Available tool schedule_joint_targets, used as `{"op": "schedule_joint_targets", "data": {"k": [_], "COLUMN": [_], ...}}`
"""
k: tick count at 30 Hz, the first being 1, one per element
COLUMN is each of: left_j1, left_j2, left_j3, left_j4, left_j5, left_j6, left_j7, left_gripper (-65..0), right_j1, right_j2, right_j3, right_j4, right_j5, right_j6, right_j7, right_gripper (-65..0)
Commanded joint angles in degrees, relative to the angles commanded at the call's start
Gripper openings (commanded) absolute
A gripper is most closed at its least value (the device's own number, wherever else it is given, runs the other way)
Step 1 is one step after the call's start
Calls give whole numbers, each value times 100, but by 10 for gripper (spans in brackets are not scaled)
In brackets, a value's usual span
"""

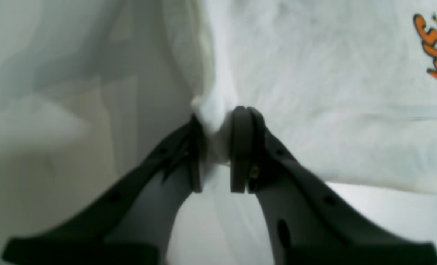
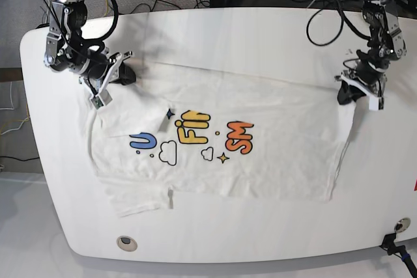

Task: Fold the T-shirt properly
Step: 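Pull the shoulder edge with the left gripper away from the right gripper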

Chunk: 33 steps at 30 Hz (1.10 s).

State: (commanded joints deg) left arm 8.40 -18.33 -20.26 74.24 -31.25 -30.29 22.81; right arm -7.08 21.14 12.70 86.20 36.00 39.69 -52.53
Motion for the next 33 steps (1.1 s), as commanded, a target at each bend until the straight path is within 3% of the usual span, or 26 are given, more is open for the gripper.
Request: {"op": "schedule_joint_targets", "data": {"k": [10,18,30,33], "left_j1": [1415,2198,2892,2884], "left_j2": [149,132,141,141], "left_j3": [0,-141,-404,-440], "left_j4": [1257,2075,2602,2611], "left_j5": [0,0,0,0], "left_j6": [0,0,0,0], "left_j7": [9,9,9,9], "left_gripper": [-566,-564,-564,-563], "right_j1": [-738,-923,-1099,-1081], "right_j2": [9,325,360,387], "right_j3": [0,-9,-26,-255], "right_j4": [88,88,88,88], "right_j5": [9,9,9,9], "right_j6": [18,26,26,26], "right_j7": [0,0,0,0], "right_gripper": [-650,-650,-650,-650]}}
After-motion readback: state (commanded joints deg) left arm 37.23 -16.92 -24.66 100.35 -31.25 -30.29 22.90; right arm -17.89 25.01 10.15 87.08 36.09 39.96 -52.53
